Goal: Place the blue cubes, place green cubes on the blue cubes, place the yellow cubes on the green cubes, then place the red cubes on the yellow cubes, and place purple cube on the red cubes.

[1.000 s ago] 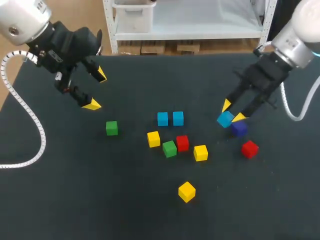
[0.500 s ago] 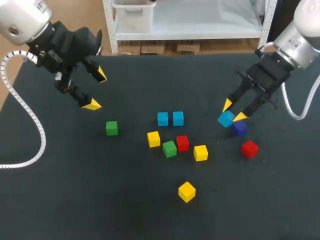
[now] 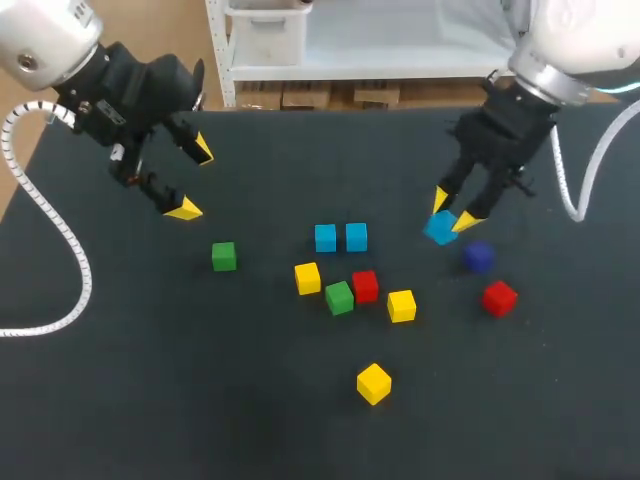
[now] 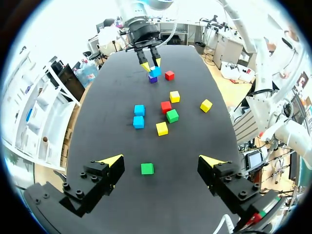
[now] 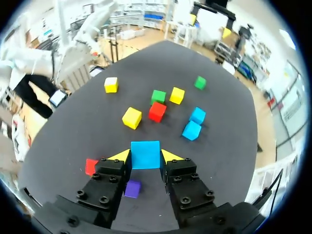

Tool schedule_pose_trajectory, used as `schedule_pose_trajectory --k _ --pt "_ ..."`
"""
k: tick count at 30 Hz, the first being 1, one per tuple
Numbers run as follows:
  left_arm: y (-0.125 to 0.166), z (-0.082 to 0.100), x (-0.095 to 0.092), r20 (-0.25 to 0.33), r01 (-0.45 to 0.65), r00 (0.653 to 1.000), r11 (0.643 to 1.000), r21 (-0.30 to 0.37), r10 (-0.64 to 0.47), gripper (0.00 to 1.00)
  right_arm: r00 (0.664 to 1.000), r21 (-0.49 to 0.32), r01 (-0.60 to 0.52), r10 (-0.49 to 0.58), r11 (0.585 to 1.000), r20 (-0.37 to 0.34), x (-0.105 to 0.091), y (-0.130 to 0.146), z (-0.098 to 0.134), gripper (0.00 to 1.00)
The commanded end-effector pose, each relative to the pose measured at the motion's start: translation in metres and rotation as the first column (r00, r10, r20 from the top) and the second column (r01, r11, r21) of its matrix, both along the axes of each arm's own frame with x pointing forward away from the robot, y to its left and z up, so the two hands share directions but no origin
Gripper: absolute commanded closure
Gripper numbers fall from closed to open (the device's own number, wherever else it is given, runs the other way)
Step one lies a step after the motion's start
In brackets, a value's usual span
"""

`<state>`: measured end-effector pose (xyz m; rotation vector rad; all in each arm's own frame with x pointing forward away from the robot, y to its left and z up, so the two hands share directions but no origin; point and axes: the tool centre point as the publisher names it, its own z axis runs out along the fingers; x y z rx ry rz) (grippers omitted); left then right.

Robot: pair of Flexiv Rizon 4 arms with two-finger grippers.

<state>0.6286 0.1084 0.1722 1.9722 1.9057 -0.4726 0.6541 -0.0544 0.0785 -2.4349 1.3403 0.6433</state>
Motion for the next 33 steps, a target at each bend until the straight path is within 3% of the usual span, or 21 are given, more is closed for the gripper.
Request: schedule_pose_trajectory --k 1,7,12,26,33 --pt "0.001 0.000 0.000 0.001 0.002 1.000 1.000 -0.002 -0.002 0.00 0.984 -0.140 0.158 -0.143 0.977 0.109 -0.024 0.009 0.006 1.00" --pt "0.001 0.000 0.000 0.001 0.002 1.000 1.000 -0.002 -0.002 0.00 0.948 -0.182 0.316 -0.302 0.931 0.101 -0.032 0.024 0.000 1.00" --pt "0.001 0.000 0.000 0.001 0.002 1.000 1.000 -0.002 -0.002 0.00 0.915 -0.158 0.400 -0.384 0.903 0.123 -0.029 0.034 -0.012 1.00" --pt "0.001 0.000 0.000 0.001 0.002 1.000 1.000 -0.002 -0.002 0.00 0.843 -0.095 0.526 -0.504 0.845 0.186 -0.006 0.043 -0.031 1.00" --pt "0.001 0.000 0.000 0.001 0.002 1.000 1.000 -0.002 -0.002 0.00 0.837 -0.092 0.538 -0.519 0.838 0.173 0.007 0.050 -0.045 1.00"
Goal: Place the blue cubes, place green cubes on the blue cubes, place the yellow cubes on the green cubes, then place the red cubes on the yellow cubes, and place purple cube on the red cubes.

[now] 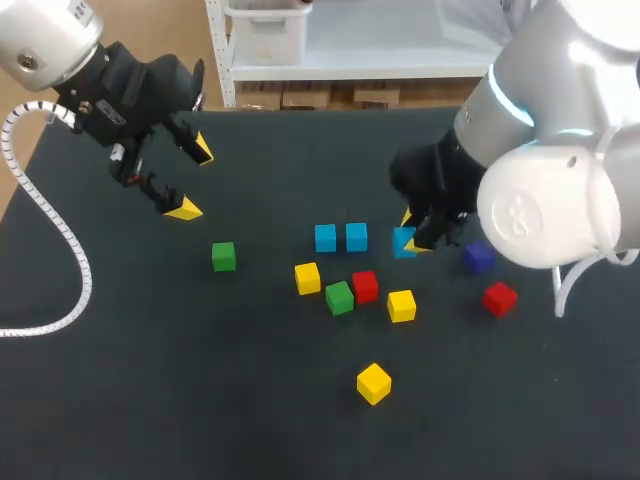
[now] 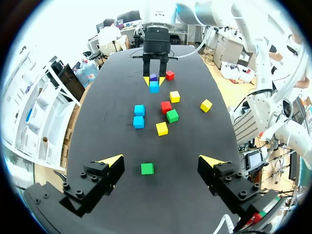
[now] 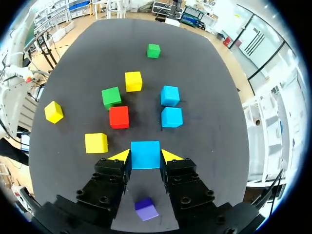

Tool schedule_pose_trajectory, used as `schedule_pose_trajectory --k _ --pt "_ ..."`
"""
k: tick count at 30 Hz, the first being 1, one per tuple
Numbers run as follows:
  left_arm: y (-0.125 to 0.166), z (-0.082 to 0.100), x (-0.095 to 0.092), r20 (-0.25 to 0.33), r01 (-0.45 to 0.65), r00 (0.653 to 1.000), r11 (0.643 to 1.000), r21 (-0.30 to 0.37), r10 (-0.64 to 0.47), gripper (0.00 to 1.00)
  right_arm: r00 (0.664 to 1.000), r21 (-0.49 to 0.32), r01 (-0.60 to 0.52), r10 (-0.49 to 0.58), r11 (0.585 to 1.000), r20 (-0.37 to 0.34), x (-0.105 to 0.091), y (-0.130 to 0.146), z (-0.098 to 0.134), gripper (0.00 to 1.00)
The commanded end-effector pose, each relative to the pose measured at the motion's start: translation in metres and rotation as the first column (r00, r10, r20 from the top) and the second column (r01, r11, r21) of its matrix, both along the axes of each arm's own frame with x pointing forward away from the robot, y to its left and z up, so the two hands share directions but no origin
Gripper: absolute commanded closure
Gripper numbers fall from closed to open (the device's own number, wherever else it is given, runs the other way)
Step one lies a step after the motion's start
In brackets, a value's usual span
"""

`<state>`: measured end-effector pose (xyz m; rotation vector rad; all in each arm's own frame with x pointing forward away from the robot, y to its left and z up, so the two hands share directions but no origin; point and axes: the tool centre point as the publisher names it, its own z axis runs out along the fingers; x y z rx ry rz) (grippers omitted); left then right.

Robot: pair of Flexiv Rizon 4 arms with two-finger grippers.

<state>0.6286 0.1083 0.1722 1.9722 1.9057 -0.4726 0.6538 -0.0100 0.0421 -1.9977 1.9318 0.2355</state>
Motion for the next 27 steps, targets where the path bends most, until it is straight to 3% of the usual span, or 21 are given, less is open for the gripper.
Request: schedule_pose_trajectory --k 1,10,27 --pt "0.001 0.000 0.000 0.001 0.002 1.000 1.000 -0.002 -0.002 0.00 1.000 -0.006 0.003 -0.003 1.000 -0.003 0.009 0.007 -0.009 1.00" --pt "0.001 0.000 0.000 0.001 0.002 1.000 1.000 -0.002 -0.002 0.00 0.999 -0.046 0.038 -0.037 0.998 0.014 0.024 0.008 -0.012 1.00" --pt "0.001 0.000 0.000 0.001 0.002 1.000 1.000 -0.002 -0.002 0.00 0.998 -0.015 0.068 -0.068 0.998 0.019 0.039 0.007 -0.034 1.00"
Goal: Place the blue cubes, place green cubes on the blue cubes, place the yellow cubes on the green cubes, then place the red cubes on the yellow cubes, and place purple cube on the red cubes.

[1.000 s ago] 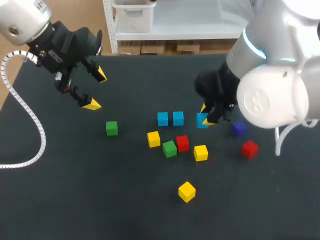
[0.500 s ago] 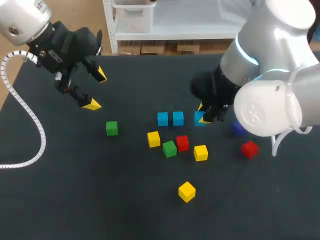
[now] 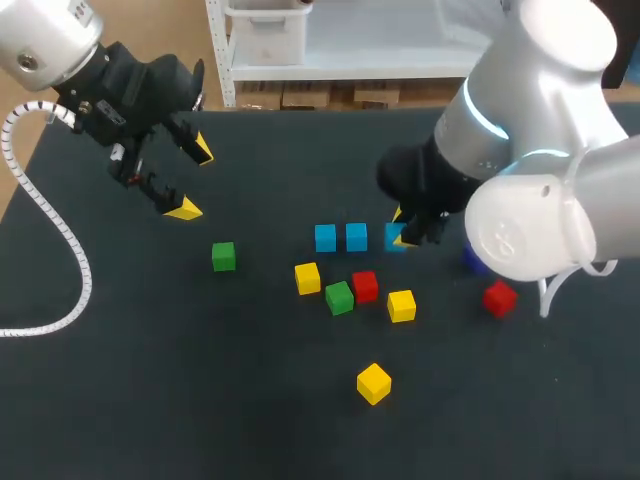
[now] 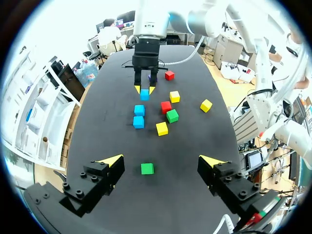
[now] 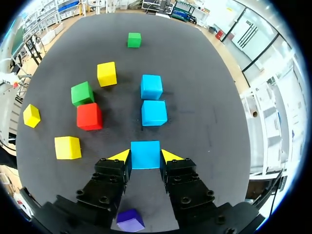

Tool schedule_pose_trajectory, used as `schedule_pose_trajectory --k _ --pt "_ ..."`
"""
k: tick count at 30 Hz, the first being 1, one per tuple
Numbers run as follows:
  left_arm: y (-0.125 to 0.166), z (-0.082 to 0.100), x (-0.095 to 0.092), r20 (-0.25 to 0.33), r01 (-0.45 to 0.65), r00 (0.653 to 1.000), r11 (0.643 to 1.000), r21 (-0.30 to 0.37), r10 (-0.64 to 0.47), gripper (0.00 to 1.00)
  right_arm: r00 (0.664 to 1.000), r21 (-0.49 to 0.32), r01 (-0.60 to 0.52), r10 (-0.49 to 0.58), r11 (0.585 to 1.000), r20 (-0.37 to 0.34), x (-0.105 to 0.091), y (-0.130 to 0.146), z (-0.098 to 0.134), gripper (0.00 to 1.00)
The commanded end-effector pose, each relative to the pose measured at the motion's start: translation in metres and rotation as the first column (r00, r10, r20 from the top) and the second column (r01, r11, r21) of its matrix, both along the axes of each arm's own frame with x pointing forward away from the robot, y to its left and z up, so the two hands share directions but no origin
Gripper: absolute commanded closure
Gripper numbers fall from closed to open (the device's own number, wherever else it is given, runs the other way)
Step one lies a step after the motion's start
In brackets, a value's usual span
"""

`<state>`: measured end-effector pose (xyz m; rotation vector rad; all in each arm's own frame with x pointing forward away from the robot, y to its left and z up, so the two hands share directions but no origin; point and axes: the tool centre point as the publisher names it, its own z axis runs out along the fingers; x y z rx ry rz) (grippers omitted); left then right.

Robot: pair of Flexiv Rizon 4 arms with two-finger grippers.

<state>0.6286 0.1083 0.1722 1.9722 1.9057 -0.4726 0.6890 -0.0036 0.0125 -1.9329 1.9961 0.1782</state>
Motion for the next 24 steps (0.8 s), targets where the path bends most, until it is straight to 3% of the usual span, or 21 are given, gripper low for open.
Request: schedule_pose_trajectory --k 1,24 --pt "0.001 0.000 0.000 0.001 0.002 1.000 1.000 -0.002 -0.002 0.00 1.000 0.005 -0.004 0.004 1.000 -0.001 0.005 0.001 -0.005 1.00" --pt "0.001 0.000 0.000 0.001 0.002 1.000 1.000 -0.002 -0.002 0.00 0.999 0.019 -0.033 0.033 0.999 -0.013 0.019 0.011 -0.012 1.00"
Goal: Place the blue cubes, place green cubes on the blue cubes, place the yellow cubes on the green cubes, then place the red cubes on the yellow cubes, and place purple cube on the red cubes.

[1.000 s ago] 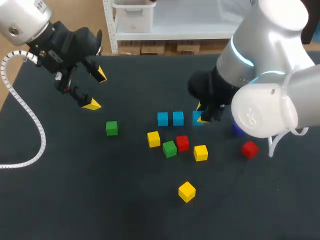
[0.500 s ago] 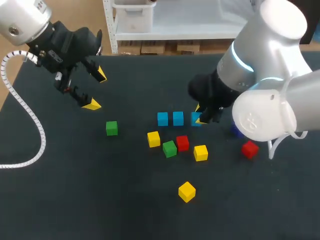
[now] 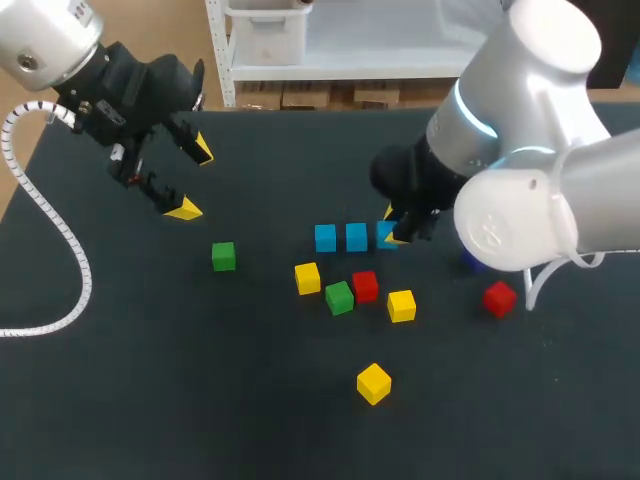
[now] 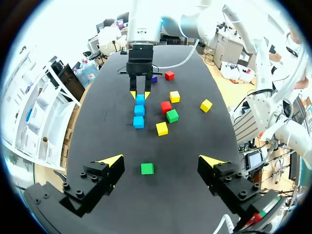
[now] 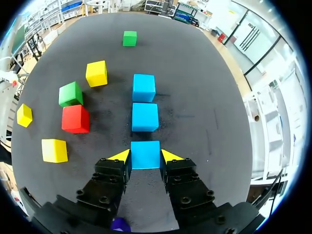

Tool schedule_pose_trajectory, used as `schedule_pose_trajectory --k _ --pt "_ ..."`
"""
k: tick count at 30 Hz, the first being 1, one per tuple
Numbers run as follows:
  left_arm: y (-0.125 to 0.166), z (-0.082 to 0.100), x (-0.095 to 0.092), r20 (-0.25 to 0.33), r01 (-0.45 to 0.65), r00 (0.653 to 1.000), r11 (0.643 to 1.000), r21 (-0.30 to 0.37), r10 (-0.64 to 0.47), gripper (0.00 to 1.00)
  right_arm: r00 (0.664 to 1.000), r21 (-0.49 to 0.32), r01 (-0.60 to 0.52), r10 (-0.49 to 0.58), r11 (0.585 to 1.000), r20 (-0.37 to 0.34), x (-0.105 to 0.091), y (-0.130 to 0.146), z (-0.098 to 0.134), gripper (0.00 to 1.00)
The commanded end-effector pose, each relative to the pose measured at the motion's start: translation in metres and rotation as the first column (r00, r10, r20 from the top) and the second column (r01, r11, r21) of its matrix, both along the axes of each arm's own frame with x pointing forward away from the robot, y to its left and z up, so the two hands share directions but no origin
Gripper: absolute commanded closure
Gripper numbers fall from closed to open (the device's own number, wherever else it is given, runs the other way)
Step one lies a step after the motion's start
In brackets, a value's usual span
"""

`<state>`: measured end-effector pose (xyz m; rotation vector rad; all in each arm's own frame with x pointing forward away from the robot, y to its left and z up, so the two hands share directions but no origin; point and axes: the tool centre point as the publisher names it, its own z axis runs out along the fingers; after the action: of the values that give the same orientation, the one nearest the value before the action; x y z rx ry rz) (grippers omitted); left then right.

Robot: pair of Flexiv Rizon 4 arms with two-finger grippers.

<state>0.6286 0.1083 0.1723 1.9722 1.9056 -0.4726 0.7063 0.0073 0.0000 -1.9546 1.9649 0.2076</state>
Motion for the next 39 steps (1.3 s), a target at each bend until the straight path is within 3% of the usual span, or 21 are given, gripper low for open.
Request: schedule_pose_trajectory --k 1,39 --pt "0.0008 -0.0002 0.0005 0.001 0.002 1.000 1.000 -0.002 -0.002 0.00 1.000 0.002 -0.005 0.005 1.000 -0.007 0.0016 0.0005 0.0004 1.00" --pt "0.0008 -0.0002 0.0005 0.001 0.002 1.000 1.000 -0.002 -0.002 0.00 0.999 -0.010 -0.037 0.037 0.999 -0.025 -0.0021 0.0005 -0.0005 1.00"
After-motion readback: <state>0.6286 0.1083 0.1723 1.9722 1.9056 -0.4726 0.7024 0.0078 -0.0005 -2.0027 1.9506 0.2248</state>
